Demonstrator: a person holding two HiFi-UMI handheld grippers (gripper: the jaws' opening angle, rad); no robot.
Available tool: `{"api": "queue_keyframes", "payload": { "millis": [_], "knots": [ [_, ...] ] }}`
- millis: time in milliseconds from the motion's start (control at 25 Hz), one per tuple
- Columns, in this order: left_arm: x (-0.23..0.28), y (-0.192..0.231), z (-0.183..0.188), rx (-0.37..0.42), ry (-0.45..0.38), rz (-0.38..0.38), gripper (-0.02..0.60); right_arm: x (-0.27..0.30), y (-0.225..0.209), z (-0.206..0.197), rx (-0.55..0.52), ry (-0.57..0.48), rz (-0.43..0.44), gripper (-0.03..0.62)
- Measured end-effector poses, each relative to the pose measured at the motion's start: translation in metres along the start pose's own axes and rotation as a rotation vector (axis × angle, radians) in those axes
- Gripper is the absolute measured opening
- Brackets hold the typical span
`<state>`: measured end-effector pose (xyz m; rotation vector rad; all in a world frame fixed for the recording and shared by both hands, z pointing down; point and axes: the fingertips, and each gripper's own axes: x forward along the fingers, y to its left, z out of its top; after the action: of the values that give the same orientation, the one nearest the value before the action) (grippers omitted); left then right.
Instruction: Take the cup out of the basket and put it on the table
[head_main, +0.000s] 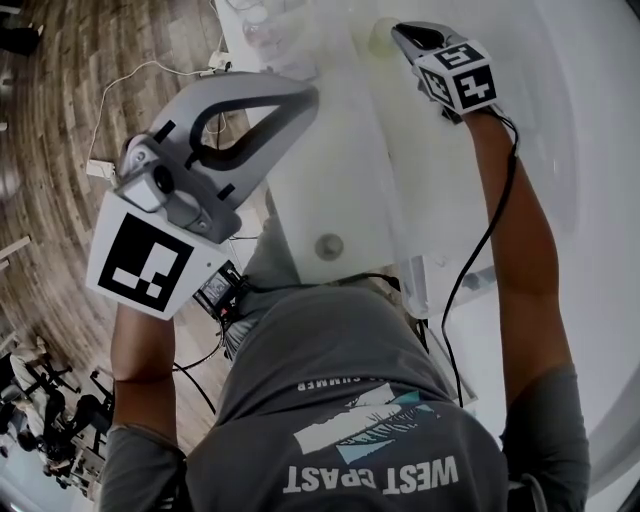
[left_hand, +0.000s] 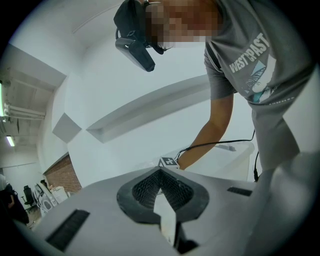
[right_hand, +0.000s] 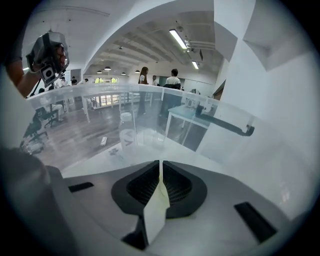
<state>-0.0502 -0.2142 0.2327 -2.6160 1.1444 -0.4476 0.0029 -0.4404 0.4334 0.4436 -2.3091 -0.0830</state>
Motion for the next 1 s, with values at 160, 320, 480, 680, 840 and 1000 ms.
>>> {"api": "queue_keyframes", "payload": {
  "millis": [160, 320, 480, 680, 840, 1000],
  "knots": [
    [0.003, 0.000, -0.004, -0.007, 0.005, -0.005, 0.009, 0.016, 0.000, -0.019, 0.002, 0.052, 0.022, 0.051],
    [0.005, -0.001, -0.009, -0.016, 0.013, -0.006, 0.009, 0.028, 0.004, -0.034, -0.012, 0.101, 0.047, 0.072],
    [0.008, -0.003, -0.015, -0.023, 0.020, -0.010, 0.009, 0.042, 0.006, -0.050, -0.036, 0.151, 0.066, 0.098],
    [0.008, -0.002, -0.019, -0.026, 0.026, -0.011, 0.009, 0.055, 0.011, -0.063, -0.100, 0.218, 0.078, 0.117],
    [0.007, -0.002, -0.022, -0.030, 0.030, -0.011, 0.009, 0.066, 0.013, -0.072, -0.172, 0.278, 0.079, 0.124],
    [0.001, 0.007, -0.022, -0.039, 0.030, -0.007, 0.009, 0.074, 0.013, -0.074, -0.244, 0.350, 0.080, 0.124]
  ]
}}
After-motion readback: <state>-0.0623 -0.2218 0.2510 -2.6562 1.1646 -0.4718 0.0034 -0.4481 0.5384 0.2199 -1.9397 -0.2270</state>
